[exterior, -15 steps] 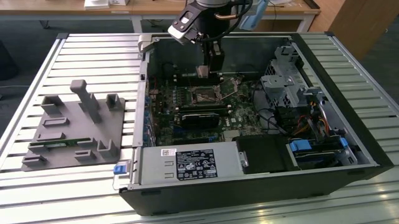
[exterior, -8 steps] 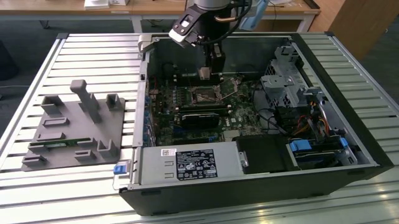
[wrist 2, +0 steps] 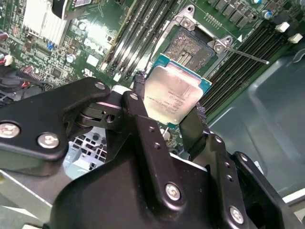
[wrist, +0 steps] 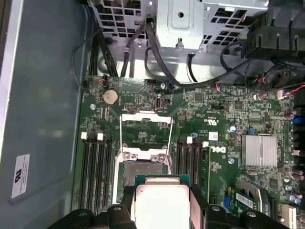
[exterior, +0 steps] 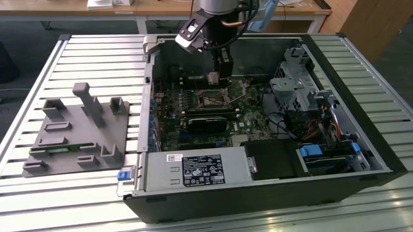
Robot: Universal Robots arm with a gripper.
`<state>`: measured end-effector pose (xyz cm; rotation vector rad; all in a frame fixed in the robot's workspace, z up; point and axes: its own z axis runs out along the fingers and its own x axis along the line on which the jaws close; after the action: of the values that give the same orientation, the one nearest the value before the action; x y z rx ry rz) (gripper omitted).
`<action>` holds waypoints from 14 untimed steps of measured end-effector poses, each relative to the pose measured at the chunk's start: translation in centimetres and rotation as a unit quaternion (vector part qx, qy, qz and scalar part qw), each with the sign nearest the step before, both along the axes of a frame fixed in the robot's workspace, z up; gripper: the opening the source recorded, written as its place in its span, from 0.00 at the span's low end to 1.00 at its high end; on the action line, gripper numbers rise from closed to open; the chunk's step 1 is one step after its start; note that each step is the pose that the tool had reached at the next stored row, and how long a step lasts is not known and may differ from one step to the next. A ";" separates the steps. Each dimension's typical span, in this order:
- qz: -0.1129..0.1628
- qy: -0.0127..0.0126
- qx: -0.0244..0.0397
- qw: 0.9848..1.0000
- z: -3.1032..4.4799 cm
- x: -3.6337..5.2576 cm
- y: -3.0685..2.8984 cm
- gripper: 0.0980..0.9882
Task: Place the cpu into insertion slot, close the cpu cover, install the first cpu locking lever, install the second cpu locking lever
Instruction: 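Place the cpu into insertion slot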
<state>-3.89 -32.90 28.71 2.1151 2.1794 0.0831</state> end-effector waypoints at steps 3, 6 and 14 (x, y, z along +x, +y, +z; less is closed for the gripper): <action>-0.004 0.000 0.000 1.000 -0.31 0.00 0.29 0.49; -0.005 0.000 0.000 1.000 -0.76 0.00 0.80 0.49; -0.005 0.000 0.000 1.000 -2.21 0.00 1.43 0.49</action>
<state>-3.89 -31.46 26.51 2.1260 2.1685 0.0827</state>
